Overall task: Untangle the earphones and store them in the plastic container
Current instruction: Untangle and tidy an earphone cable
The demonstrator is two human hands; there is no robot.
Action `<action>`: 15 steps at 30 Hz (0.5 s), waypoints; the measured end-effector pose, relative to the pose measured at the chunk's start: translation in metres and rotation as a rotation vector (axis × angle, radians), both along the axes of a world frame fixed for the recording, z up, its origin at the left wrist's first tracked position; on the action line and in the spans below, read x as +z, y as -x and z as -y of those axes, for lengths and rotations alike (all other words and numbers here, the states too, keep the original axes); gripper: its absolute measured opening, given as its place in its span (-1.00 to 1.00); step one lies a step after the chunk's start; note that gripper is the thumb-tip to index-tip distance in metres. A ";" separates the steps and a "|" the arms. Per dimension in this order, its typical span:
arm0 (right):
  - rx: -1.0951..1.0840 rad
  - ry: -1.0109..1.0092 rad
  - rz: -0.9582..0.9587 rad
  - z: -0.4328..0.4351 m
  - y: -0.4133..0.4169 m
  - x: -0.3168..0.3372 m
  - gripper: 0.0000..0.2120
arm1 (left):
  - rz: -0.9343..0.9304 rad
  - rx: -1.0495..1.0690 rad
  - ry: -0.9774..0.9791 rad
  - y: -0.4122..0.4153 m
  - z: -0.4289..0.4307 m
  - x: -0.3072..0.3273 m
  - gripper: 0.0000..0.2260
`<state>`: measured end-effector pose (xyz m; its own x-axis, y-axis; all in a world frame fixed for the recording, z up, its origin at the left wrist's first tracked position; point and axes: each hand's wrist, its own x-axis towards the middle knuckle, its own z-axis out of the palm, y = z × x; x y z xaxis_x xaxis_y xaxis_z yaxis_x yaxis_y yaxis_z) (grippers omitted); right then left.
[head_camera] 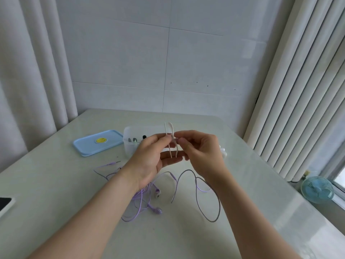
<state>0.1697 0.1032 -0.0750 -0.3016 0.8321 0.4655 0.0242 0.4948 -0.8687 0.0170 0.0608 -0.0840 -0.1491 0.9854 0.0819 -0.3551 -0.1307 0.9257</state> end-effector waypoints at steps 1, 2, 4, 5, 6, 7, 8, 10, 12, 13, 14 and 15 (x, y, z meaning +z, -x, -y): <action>0.000 0.004 0.005 -0.001 0.001 -0.001 -0.76 | 0.001 0.006 0.005 0.001 0.000 0.000 -0.72; -0.013 0.001 0.013 -0.001 0.001 -0.001 -0.78 | -0.001 0.008 0.009 0.002 0.000 0.001 -0.73; -0.063 -0.030 0.034 -0.002 0.001 -0.002 -0.84 | -0.009 0.009 0.016 0.004 0.000 0.002 -0.73; -0.080 -0.044 0.039 -0.002 0.002 -0.002 -0.87 | -0.017 0.003 0.012 0.005 0.000 0.002 -0.73; -0.088 -0.048 0.039 -0.002 0.001 -0.002 -0.90 | -0.032 -0.011 0.005 0.005 0.001 0.003 -0.73; -0.091 -0.049 0.039 -0.003 0.001 -0.002 -0.90 | -0.048 -0.031 -0.006 0.005 0.002 0.003 -0.72; -0.092 -0.053 0.043 -0.003 0.000 -0.001 -0.90 | -0.062 -0.046 -0.016 0.005 0.003 0.002 -0.71; -0.094 -0.074 0.060 -0.003 0.000 -0.002 -0.90 | -0.078 -0.057 -0.037 0.006 0.003 0.001 -0.72; -0.092 -0.077 0.076 -0.004 0.000 -0.003 -0.90 | -0.105 -0.057 -0.054 0.006 0.003 -0.001 -0.75; -0.090 -0.074 0.083 -0.004 0.000 -0.003 -0.90 | -0.127 -0.059 -0.061 0.006 0.002 -0.001 -0.76; -0.094 -0.077 0.093 -0.004 0.000 -0.003 -0.90 | -0.150 -0.059 -0.066 0.006 0.002 -0.002 -0.76; -0.104 -0.084 0.102 -0.004 0.000 -0.003 -0.90 | -0.168 -0.056 -0.067 0.006 0.002 -0.003 -0.76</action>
<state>0.1695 0.1068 -0.0783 -0.2651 0.8207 0.5062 0.1654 0.5559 -0.8146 0.0111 0.0592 -0.0872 -0.0726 0.9834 0.1664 -0.2042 -0.1780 0.9626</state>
